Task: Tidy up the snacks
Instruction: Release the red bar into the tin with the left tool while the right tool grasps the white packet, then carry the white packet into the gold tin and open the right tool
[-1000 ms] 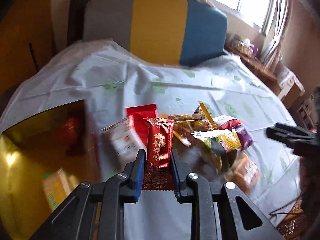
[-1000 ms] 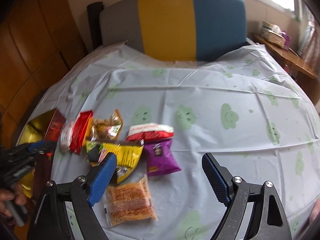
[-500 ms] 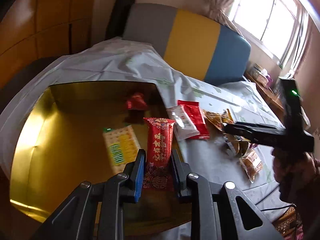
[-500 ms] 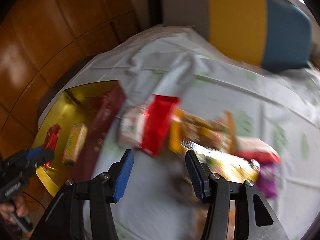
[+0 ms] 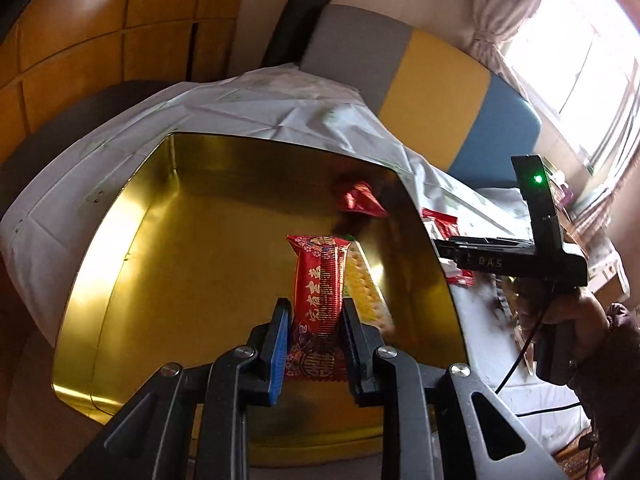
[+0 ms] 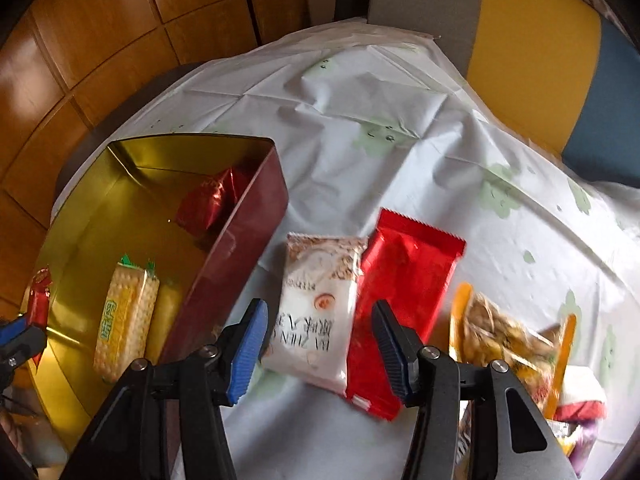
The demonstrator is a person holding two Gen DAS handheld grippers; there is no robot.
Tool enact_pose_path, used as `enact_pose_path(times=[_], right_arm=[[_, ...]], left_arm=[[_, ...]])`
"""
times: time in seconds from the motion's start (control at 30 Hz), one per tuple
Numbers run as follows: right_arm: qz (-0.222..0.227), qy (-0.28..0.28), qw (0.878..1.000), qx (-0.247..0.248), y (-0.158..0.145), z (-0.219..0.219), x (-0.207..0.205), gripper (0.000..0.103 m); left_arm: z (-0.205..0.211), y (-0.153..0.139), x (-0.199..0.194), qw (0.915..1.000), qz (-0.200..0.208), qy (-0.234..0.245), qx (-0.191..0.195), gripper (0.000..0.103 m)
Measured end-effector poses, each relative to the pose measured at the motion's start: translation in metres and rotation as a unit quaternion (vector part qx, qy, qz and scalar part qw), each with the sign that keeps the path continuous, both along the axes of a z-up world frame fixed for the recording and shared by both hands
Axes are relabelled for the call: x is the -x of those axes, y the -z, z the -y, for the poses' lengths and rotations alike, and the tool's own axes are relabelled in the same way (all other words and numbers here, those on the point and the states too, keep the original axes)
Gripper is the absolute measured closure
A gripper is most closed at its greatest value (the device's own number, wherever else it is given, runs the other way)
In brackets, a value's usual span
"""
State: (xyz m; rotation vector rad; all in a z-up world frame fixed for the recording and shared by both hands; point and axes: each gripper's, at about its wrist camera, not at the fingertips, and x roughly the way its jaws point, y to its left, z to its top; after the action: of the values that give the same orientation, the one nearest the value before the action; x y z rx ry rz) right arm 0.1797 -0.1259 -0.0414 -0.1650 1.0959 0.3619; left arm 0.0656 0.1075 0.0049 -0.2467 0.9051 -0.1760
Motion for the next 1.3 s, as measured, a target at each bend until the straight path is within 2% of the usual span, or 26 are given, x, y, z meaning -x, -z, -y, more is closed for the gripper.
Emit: enact_pose_path(times=[0.03,0.07,0.13,0.3,0.43,0.53,0.6,0.8,0.93,1.07,1.2,1.3], right_arm=[[0.005,-0.009,1.000,0.016,0.003,-0.005,0.000,0.053],[0.012,-0.016,0.999,0.034,0.004,-0.008,0.001,0.063],[0.017,-0.020,0.999,0.045,0.004,-0.010,0.004,0.069],[0.020,-0.005,0.999,0.034,-0.008,0.006,0.029,0.070],[0.012,0.001,1.000,0.002,-0.019,0.023,0.056,0.070],[0.010,0.002,1.000,-0.004,-0.021,0.030,0.076,0.070],[0.008,0.002,1.000,-0.001,-0.021,0.034,0.084,0.070],[-0.007,-0.001,1.000,0.029,-0.003,0.037,0.107,0.070],[-0.009,0.011,1.000,0.013,0.002,0.046,0.110,0.070],[-0.016,0.025,1.000,-0.003,0.006,0.051,0.109,0.064],[0.004,0.018,1.000,0.013,0.008,0.045,0.115,0.064],[0.020,0.017,0.999,0.022,0.010,0.041,0.118,0.063]], left_arm=[[-0.002,0.000,-0.003,1.0000,-0.001,-0.002,0.002,0.079],[-0.003,0.000,-0.005,1.0000,-0.002,-0.004,0.004,0.079],[-0.005,-0.001,-0.013,1.0000,-0.003,-0.005,0.003,0.079],[-0.008,0.000,-0.040,0.9996,-0.016,-0.002,0.023,0.078],[-0.003,0.010,-0.073,0.9981,-0.049,-0.004,0.037,0.078],[0.001,0.015,-0.096,0.9967,-0.064,-0.015,0.047,0.078],[0.002,0.018,-0.111,0.9958,-0.071,-0.025,0.053,0.078],[0.012,0.026,-0.141,0.9958,-0.081,-0.026,0.035,0.074],[0.012,0.022,-0.132,0.9965,-0.073,-0.032,0.027,0.071],[0.014,0.006,-0.100,0.9982,-0.036,-0.043,-0.022,0.071],[0.016,-0.006,-0.060,0.9973,-0.009,-0.051,-0.052,0.068],[0.015,-0.008,-0.036,0.9964,0.001,-0.060,-0.059,0.068]])
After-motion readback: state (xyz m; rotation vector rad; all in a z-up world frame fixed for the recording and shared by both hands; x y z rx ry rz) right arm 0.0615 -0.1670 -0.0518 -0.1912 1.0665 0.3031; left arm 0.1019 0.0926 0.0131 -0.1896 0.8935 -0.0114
